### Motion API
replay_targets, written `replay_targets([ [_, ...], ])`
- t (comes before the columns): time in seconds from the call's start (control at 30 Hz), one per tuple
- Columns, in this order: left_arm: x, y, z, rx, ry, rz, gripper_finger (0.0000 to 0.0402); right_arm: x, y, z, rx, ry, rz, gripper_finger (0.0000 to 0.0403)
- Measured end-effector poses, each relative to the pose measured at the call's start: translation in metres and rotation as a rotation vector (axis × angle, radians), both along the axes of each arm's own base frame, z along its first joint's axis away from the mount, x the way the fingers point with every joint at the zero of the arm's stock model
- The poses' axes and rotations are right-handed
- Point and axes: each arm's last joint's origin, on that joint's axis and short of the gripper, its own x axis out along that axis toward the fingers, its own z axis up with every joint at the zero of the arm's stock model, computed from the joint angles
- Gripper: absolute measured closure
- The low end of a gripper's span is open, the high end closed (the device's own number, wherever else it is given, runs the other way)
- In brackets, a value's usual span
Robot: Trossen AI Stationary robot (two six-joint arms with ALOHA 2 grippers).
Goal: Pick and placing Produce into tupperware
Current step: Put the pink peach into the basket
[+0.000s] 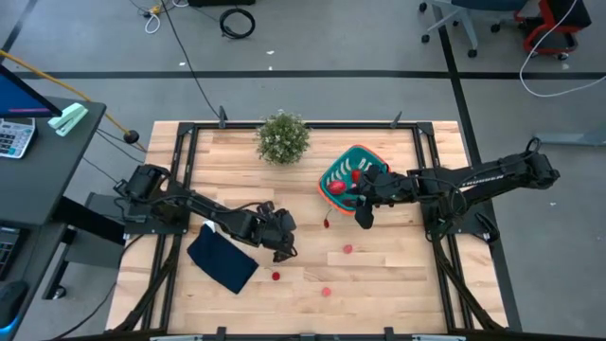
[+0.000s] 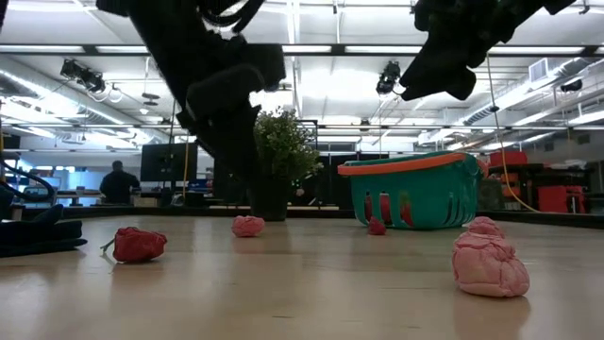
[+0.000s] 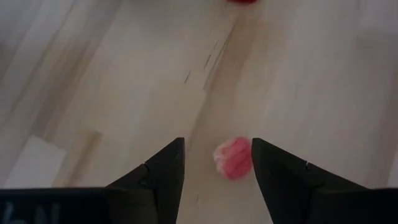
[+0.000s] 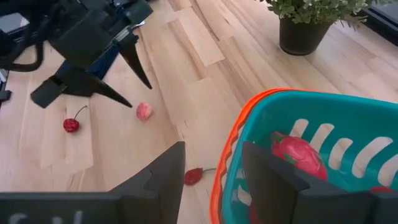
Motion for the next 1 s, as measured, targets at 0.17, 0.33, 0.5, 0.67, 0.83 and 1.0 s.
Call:
replay_targets([
  [0.17, -0.013, 0.003, -0.02, -0.074, 0.045, 0.048, 0.0209, 0.0, 0.0, 0.0, 0.005, -0.002, -0.003, 0.0235],
  [0.33, -0.013, 0.003, -0.021, -0.087, 0.023, 0.057, 0.0212, 0.0, 0.0, 0.0, 0.005, -0.002, -0.004, 0.0235],
  [0.5, -0.008, 0.001, -0.019, -0.091, -0.022, 0.034, 0.0218, 0.0, 0.0, 0.0, 0.006, -0.002, -0.003, 0.0235],
  [0.67, -0.006, 0.002, -0.03, -0.085, 0.002, 0.045, 0.0219, 0.0, 0.0, 0.0, 0.006, -0.002, -0.003, 0.0235],
  [0.83, -0.003, 0.002, -0.042, -0.072, 0.021, 0.05, 0.0219, 0.0, 0.0, 0.001, 0.007, -0.004, -0.003, 0.0235],
  [1.0, -0.002, 0.005, -0.041, -0.07, 0.022, 0.04, 0.023, 0.0, 0.0, 0.001, 0.007, -0.003, -0.004, 0.0235],
])
